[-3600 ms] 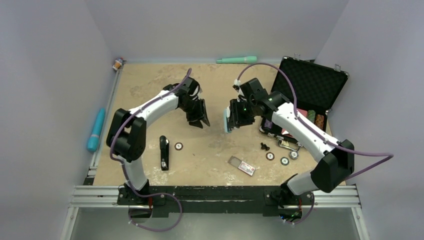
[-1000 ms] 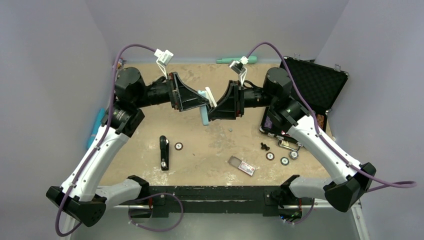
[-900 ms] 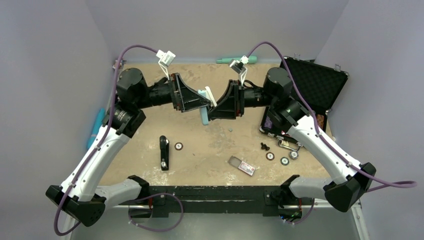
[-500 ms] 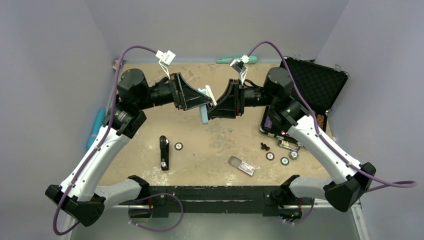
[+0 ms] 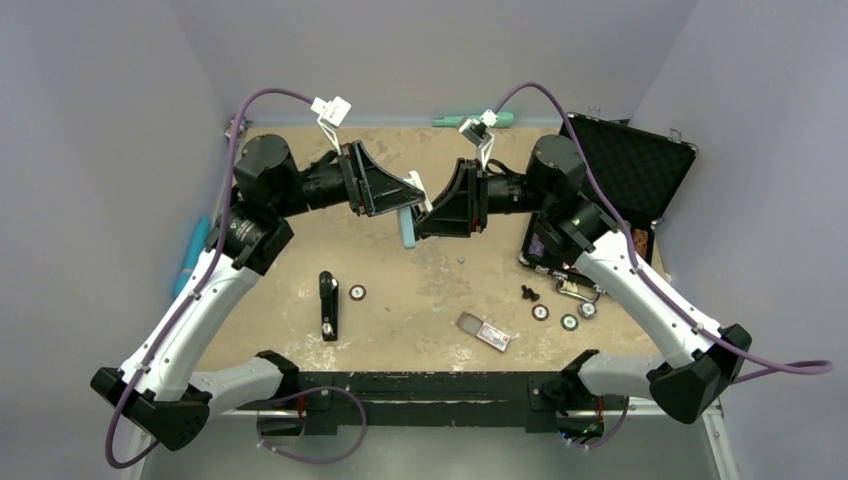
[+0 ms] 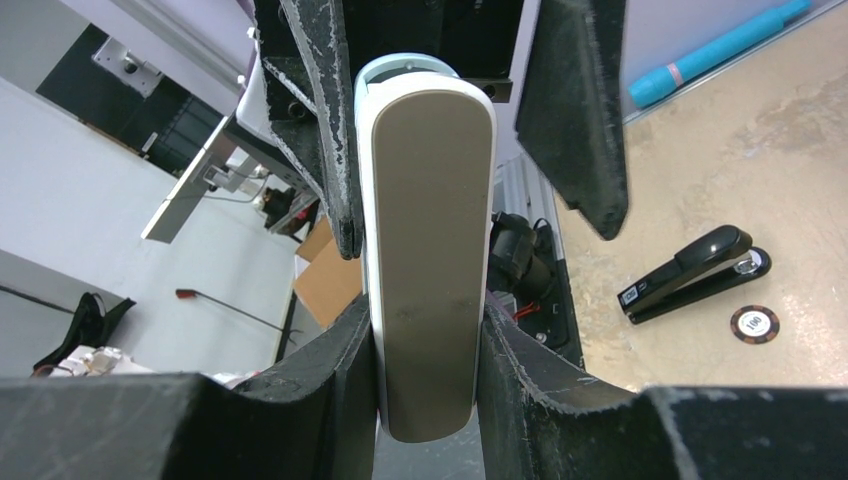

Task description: Unload the staples from the stapler

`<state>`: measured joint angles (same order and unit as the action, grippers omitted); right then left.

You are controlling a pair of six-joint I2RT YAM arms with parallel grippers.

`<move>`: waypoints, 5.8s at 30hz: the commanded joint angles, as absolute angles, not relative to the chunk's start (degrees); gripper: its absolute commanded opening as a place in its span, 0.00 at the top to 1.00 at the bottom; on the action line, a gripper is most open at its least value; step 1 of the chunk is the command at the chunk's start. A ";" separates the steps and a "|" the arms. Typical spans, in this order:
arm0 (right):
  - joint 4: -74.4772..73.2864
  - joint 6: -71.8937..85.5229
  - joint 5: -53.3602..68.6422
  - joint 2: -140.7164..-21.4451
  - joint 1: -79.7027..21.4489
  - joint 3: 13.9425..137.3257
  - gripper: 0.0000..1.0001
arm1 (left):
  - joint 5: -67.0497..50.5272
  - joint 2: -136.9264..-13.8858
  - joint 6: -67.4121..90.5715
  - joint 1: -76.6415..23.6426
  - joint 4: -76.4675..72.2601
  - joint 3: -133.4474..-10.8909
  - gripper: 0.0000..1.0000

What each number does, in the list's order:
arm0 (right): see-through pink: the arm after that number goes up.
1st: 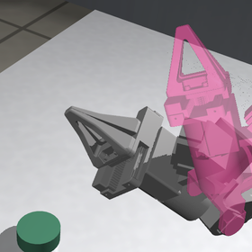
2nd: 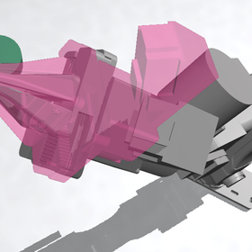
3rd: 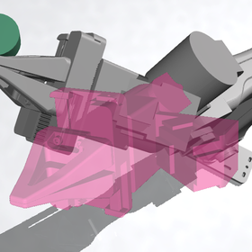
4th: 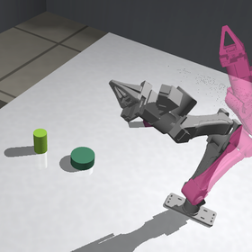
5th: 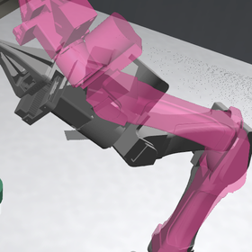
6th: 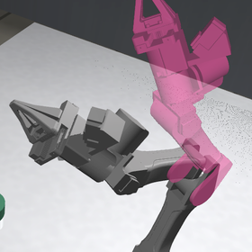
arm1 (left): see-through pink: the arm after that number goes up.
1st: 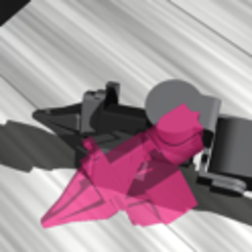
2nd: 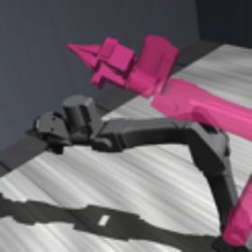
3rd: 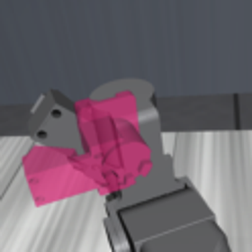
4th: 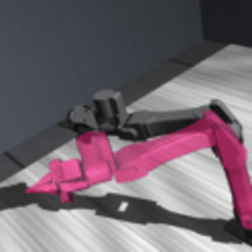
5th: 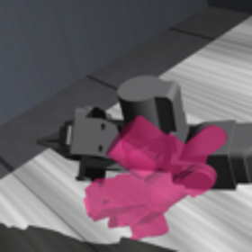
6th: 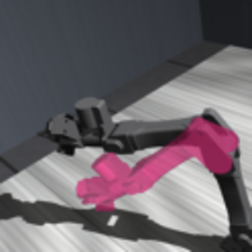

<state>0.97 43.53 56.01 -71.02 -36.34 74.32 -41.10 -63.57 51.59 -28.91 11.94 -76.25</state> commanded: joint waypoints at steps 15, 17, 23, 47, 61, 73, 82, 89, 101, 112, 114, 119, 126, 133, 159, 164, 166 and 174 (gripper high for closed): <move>3.34 43.18 56.30 -70.93 -36.58 76.60 1.00 | -38.48 -64.33 52.47 -29.48 13.82 -79.56 0.92; 3.10 42.80 56.61 -71.01 -36.60 76.58 1.00 | -37.77 -64.43 52.47 -29.46 14.90 -79.98 1.00; 0.28 40.65 55.70 -70.59 -36.51 77.03 0.34 | -35.52 -64.51 51.92 -29.43 19.31 -81.65 1.00; -35.70 32.78 18.74 -70.19 -35.92 81.11 0.06 | -18.01 -79.98 49.37 -22.29 56.08 -90.09 1.00; -42.79 32.70 10.39 -69.97 -35.66 84.19 0.07 | -16.85 -101.14 65.19 -13.26 48.57 -84.55 1.00; -43.78 32.46 8.50 -70.93 -31.73 85.56 0.06 | -17.06 -113.89 76.32 -3.76 46.31 -87.71 1.00; -43.24 32.37 11.22 -72.86 -30.57 84.88 0.04 | -16.76 -119.38 78.29 1.25 47.70 -92.92 1.00; -42.67 31.80 12.30 -75.29 -30.08 85.28 0.03 | -15.58 -120.51 78.55 4.49 49.38 -93.58 1.00; -43.83 29.48 12.21 -75.57 -29.32 86.46 0.02 | -16.26 -122.87 76.38 5.83 51.03 -95.42 0.15; -43.64 27.63 13.56 -73.74 -29.14 84.81 0.02 | -12.70 -115.58 68.35 7.67 53.79 -94.14 0.08; -43.28 27.47 14.04 -73.06 -29.10 84.04 0.02 | -12.27 -113.48 66.66 8.19 54.54 -93.64 0.08; -42.81 27.33 15.23 -71.35 -29.17 82.61 0.03 | -12.02 -107.02 61.71 9.04 54.95 -91.23 0.09; -42.24 27.29 16.46 -68.17 -29.17 79.99 0.03 | -9.13 -97.56 52.33 9.00 57.51 -86.64 0.10; -41.48 27.54 18.09 -65.94 -29.12 77.45 0.03 | -8.03 -85.34 42.71 8.61 56.82 -75.16 0.11; -37.17 31.38 24.82 -62.51 -29.09 70.59 0.06 | -1.78 -83.08 32.59 -10.99 57.24 -59.30 0.25; -37.27 31.93 25.23 -61.10 -29.09 69.10 0.06 | 1.29 -86.07 36.98 -13.49 58.38 -59.79 0.29; -37.77 31.83 25.12 -60.66 -29.09 69.17 0.06 | -0.32 -86.46 38.54 -13.58 56.67 -58.68 0.30; -39.15 30.71 25.05 -59.97 -29.16 69.26 0.06 | 0.96 -89.50 39.93 -13.80 54.42 -56.65 0.51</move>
<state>-39.44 31.44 23.79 -60.77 -29.28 69.17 -1.06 -88.38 38.20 -13.54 55.96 -57.74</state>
